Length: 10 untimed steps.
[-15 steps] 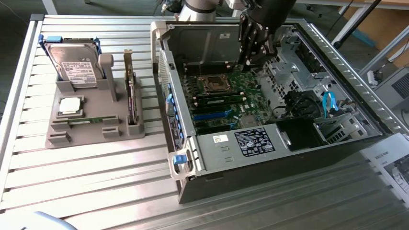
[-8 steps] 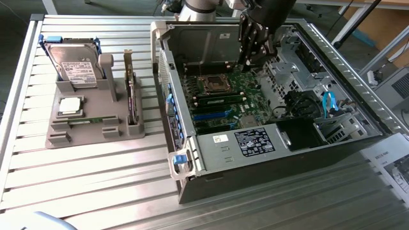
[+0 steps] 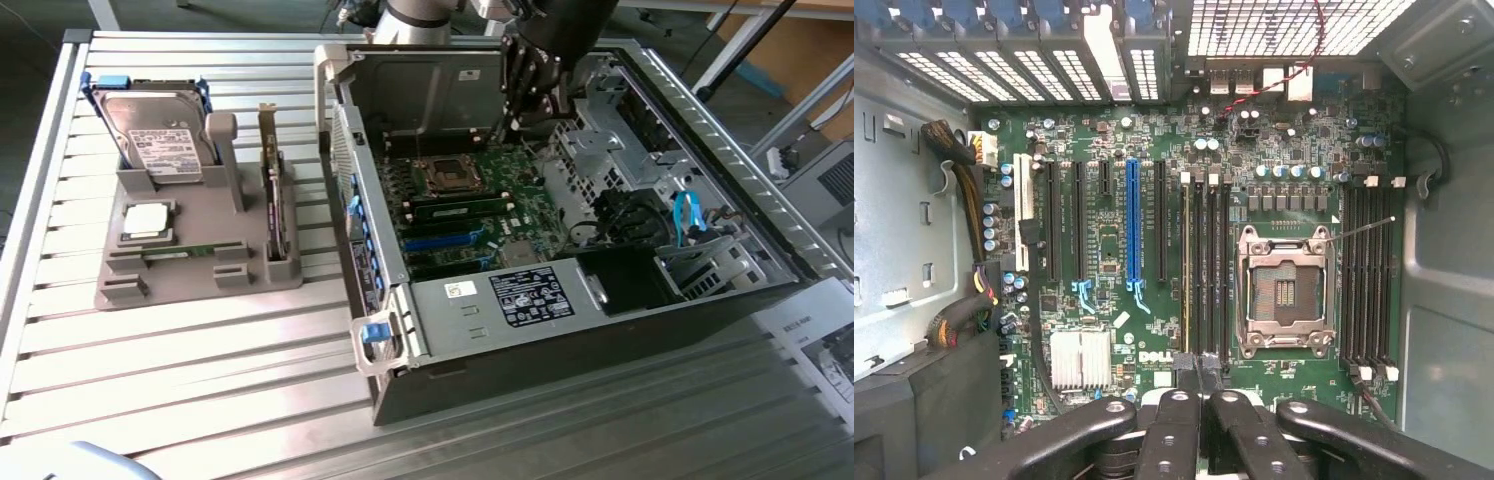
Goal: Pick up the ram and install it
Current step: 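Press down the ram until it locks into place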
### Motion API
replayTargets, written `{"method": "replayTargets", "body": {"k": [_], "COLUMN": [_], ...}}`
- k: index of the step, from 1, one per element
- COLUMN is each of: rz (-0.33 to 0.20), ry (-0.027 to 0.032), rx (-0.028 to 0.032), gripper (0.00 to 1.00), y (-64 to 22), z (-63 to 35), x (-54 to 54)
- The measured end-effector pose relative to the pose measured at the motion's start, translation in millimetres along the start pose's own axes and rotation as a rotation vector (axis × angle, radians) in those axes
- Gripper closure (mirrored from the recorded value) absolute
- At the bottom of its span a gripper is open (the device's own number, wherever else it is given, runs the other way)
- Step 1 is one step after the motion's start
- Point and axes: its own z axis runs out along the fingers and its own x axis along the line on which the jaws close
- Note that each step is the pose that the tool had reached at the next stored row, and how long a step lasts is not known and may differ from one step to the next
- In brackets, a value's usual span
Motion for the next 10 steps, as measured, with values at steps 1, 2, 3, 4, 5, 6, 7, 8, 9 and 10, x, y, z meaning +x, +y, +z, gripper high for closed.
{"method": "replayTargets", "body": {"k": [1, 2, 3, 4, 5, 6, 7, 8, 9, 10], "rz": [0.000, 0.000, 0.000, 0.000, 0.000, 0.000, 0.000, 0.000, 0.000, 0.000], "ry": [0.0000, 0.0000, 0.0000, 0.0000, -0.0001, 0.0001, 0.0004, 0.0009, 0.0015, 0.0021], "rx": [0.0000, 0.0000, 0.0000, 0.0000, 0.0000, 0.0000, 0.0000, 0.0000, 0.0000, 0.0000], "gripper": [0.90, 0.90, 0.90, 0.90, 0.90, 0.90, 0.90, 0.90, 0.90, 0.90], "y": [0.0, 0.0, 0.0, 0.0, 0.0, -0.3, -0.9, -1.8, -2.9, -4.1], "z": [0.0, 0.0, 0.0, 0.0, 0.0, 0.0, 0.0, 0.0, 0.0, 0.0], "x": [0.0, 0.0, 0.0, 0.0, 0.0, 0.0, 0.0, 0.0, 0.0, 0.0]}}
